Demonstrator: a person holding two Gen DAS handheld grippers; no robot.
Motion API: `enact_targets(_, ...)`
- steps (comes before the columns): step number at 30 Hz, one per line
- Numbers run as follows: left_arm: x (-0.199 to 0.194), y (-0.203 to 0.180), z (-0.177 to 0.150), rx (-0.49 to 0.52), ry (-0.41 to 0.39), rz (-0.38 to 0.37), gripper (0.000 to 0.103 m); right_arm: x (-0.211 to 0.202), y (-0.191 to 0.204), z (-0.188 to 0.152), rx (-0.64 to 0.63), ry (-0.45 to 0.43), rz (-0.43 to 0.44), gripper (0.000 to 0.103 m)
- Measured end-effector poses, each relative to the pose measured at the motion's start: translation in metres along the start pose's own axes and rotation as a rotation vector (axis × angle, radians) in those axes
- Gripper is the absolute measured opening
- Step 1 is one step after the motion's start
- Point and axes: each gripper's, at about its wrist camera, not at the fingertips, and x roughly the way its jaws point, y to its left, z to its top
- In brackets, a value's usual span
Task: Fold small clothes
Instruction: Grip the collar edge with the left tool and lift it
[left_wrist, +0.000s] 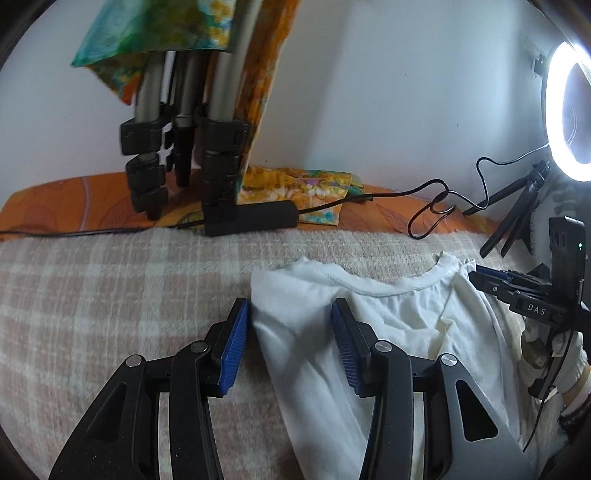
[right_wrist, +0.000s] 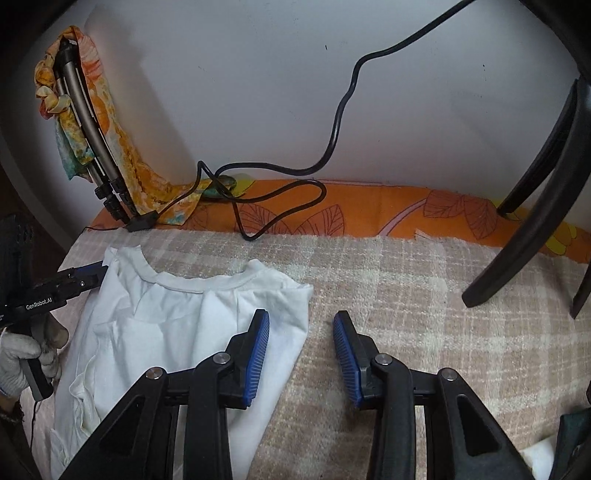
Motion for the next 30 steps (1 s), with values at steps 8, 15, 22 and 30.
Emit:
enact_targets(8, 0.009, -0.011, 0.005, 0.057, -0.004, 0.001, 0.013, 0.008, 0.011, 0.008, -0.045, 0.008, 0.011, 0.021)
enact_targets(15, 0.002, -0.009, 0.005, 0.021, -0.015, -0.054, 0.007, 0.005, 0.013, 0.012, -0.037, 0.007, 0.018, 0.002)
enact_targets(22, -0.021, -0.013, 0.007, 0.015, -0.049, -0.112, 0.006, -0.016, 0.016, 0.018, -0.024, -0.032, 0.053, 0.002)
enact_targets(30, -0.057, -0.026, 0.004, 0.03, -0.079, -0.149, 0.006, -0.055, 0.029, 0.021, -0.052, -0.082, 0.117, 0.001)
